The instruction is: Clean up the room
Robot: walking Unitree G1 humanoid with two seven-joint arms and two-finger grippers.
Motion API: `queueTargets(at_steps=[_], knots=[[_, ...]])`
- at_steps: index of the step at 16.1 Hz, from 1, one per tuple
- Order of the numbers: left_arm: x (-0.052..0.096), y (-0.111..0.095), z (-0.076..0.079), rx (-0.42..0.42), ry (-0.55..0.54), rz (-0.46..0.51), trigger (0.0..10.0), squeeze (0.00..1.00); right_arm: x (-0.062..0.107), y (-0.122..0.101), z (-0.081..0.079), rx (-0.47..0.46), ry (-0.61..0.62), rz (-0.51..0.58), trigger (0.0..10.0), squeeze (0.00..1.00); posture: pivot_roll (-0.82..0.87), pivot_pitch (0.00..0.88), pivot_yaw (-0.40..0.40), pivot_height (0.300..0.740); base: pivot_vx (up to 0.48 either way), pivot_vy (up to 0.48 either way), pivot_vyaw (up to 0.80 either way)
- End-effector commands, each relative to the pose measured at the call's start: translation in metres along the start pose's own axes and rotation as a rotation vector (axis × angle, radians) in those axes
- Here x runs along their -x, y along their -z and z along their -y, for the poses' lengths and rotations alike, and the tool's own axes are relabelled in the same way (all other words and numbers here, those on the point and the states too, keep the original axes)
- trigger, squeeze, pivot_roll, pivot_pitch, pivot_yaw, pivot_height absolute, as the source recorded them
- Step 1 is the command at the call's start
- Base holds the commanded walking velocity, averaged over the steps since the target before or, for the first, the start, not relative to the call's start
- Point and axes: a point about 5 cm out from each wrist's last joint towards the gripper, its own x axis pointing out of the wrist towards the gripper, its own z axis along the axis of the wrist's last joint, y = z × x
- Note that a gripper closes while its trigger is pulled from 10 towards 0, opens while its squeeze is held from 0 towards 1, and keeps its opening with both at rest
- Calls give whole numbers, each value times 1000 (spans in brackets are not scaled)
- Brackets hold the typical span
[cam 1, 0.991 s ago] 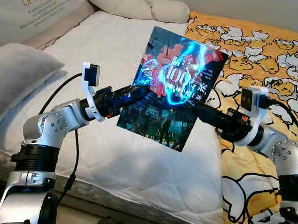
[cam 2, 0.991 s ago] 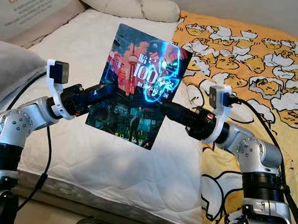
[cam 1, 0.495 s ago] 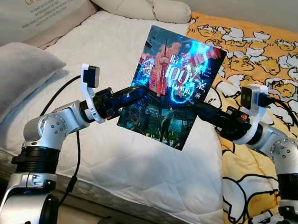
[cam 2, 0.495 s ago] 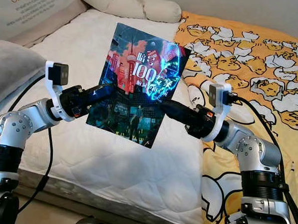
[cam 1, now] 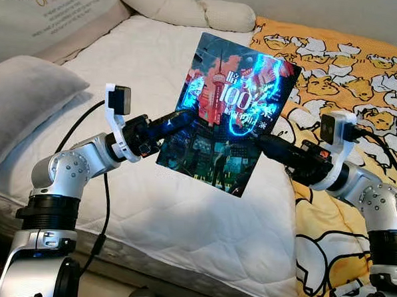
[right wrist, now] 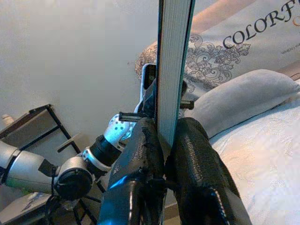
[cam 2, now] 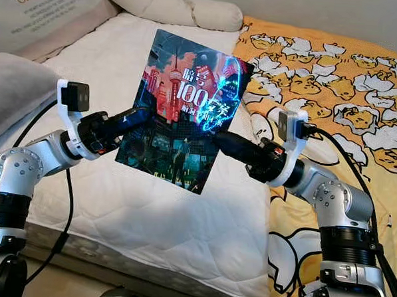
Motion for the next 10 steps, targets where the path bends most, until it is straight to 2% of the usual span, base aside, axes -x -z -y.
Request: queueTargets(at_steps=[1, 3, 4, 5, 6, 10], knots=[[-5, -1, 4, -8, 22, -3, 0, 0, -4, -6, 0, 48, 6, 20, 9882, 0, 67, 0, -24, 740, 0, 0, 0], [-6, -2, 5, -9, 19, 9, 0, 0, -4, -6, 3, 51, 34, 27, 10000, 0, 67, 0, -22, 740, 0, 0, 0], [-6, -2, 5, -9, 20, 13, 0, 0, -3, -6, 3, 23, 29, 39, 10000, 0, 67, 0, -20, 740, 0, 0, 0], [-6, -3, 6, -8, 22, 22, 0, 0, -3, -5, 2, 15, 34, 45, 10000, 737, 66, 0, -17, 740, 0, 0, 0], [-6, -4, 7, -9, 21, 29, 0, 0, -2, -3, 2, 10, 40, 53, 10000, 1000, 66, 0, -15, 740, 0, 0, 0], [-3, -8, 7, -39, -8, 65, 0, 0, 7, -3, 7, 38, 143, 110, 10000, 1000, 65, 0, -8, 740, 0, 0, 0]])
